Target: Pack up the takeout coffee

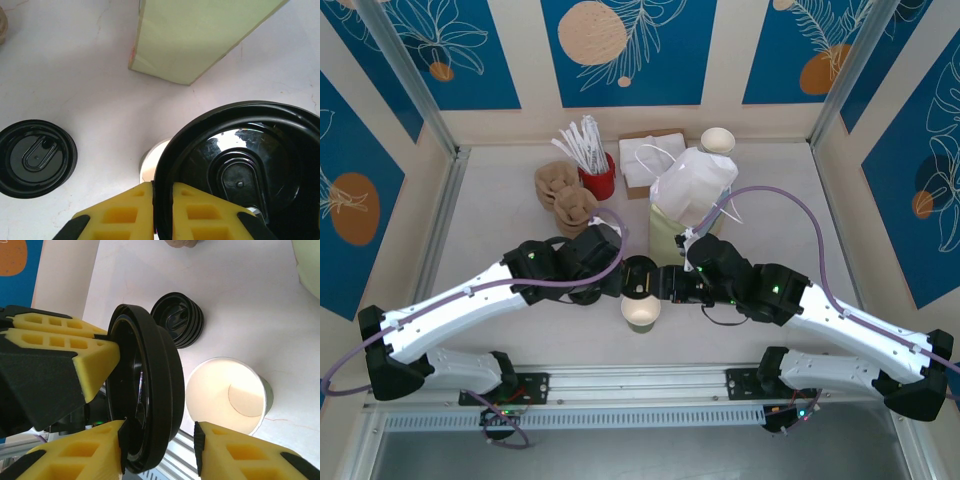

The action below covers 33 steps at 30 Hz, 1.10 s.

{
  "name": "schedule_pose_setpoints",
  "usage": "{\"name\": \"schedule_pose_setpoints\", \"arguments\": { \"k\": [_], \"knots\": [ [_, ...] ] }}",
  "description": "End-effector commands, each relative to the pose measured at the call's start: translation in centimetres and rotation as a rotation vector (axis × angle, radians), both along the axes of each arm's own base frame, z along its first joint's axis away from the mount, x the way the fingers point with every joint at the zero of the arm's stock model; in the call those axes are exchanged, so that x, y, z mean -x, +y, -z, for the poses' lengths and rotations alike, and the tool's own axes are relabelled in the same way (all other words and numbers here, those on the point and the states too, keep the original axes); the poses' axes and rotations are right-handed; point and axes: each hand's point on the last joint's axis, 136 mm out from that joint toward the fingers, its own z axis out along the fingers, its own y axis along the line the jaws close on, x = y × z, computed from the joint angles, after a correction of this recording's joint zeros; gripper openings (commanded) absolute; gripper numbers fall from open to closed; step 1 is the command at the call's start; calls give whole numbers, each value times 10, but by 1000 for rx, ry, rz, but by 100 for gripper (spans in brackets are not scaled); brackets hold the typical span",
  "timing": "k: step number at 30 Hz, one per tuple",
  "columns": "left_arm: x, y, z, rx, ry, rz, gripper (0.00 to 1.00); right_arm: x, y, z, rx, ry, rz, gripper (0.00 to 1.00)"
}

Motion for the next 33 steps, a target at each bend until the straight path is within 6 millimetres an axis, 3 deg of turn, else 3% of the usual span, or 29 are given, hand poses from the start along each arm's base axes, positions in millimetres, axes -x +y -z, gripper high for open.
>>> {"name": "schedule_pose_setpoints", "arguments": {
  "k": [1, 7, 20, 26, 33],
  "knots": [
    [1, -6, -11, -4, -33, 35, 13, -4, -5, -4, 11, -22, 21, 41],
    [2, -13, -15, 0, -44, 60, 13, -6, -6, -5, 14, -28, 28, 37],
    [2, -21, -24, 14, -70, 98, 13, -9, -14, -7, 21, -31, 41, 14],
    [3, -20, -40, 55, -115, 126, 32, -9, -23, -2, 34, -8, 59, 6],
    [11, -13, -81, 145, -283, 240, 50, -4, -34, 3, 50, 63, 59, 2]
  ]
}}
